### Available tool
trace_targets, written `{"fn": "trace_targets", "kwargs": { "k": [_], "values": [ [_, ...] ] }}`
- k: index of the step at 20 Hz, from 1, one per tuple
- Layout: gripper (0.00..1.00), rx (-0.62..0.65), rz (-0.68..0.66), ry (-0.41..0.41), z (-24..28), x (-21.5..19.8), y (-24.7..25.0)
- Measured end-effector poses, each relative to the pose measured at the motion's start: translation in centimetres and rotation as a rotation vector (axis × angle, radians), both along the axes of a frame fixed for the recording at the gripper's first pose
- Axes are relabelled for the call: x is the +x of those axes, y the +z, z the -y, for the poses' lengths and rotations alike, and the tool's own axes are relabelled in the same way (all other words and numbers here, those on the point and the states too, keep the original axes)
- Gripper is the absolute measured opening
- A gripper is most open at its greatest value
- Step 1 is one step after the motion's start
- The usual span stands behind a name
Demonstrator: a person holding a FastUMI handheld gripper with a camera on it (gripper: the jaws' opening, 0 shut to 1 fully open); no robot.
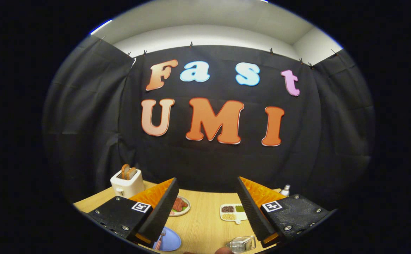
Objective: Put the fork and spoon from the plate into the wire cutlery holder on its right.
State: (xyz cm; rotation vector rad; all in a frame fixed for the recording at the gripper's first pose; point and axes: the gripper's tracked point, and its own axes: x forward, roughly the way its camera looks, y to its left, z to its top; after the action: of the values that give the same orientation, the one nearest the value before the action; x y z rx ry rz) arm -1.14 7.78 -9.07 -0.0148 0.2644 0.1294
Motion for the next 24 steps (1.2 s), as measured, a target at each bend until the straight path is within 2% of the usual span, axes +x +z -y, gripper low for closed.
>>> {"fn": "trace_targets", "kwargs": {
  "k": [10,13,15,18,22,24],
  "values": [
    [0.96,0.081,-0.513,0.139,-6.9,-4.0,-14.1],
    [0.96,0.023,-0.593,0.158,-7.9,-5.3,-17.3],
    [0.95,0.006,-0.682,0.203,-9.1,-6.7,-19.7],
    [0.88,0.023,-0.808,0.223,-10.7,-8.9,-22.3],
    [0.86,-0.027,-0.88,0.233,-11.4,-10.3,-25.1],
    [0.81,-0.056,-0.92,0.248,-11.7,-11.2,-26.3]
  ]
}}
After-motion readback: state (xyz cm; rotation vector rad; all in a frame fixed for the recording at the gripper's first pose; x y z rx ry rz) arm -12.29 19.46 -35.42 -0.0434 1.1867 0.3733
